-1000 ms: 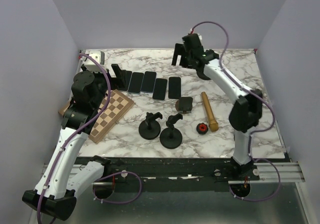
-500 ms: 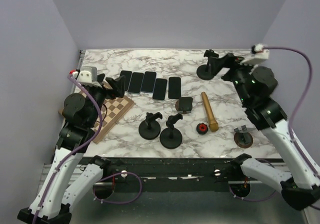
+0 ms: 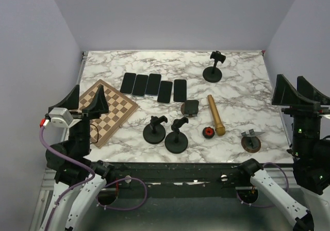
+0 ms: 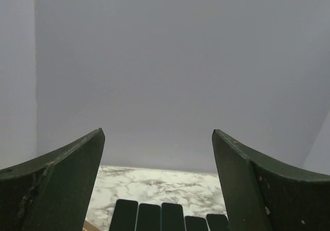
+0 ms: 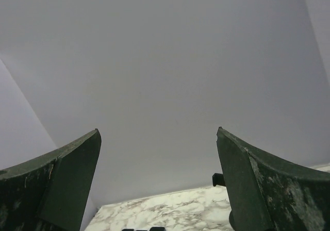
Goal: Remove the phone from the phone stand
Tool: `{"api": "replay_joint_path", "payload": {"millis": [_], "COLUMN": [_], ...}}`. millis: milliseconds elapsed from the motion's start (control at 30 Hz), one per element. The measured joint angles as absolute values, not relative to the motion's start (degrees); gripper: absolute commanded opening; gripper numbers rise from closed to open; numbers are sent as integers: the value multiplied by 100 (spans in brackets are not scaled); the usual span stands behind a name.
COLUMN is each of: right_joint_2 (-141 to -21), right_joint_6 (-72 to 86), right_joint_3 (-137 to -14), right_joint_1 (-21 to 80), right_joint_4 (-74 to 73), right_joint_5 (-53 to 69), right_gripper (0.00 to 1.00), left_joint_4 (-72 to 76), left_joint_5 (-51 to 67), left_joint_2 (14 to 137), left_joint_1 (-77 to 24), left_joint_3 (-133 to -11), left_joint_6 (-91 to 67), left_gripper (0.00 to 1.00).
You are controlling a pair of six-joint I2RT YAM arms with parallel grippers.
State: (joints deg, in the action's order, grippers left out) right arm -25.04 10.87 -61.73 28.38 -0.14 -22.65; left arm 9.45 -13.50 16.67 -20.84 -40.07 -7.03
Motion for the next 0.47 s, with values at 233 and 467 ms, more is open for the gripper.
{"api": "replay_joint_path", "payload": {"millis": [233, 467], "right_joint_2": [-2014, -1920], "right_joint_6": [886, 808], "right_joint_3": [-6040, -5933], "right_joint_1": [2838, 2838], "right_joint_4": [-95, -106], "right_joint_5": [-2600, -2799], "right_gripper": [100, 100], "left_joint_4": [1247, 1262], "left_joint_5": [-1800, -1865], "left_joint_2": [1516, 1529], "left_joint_1": [-2104, -2110], "left_joint_3": [-3894, -3885], "left_joint_6": [-456, -410], "left_gripper": [93, 93]}}
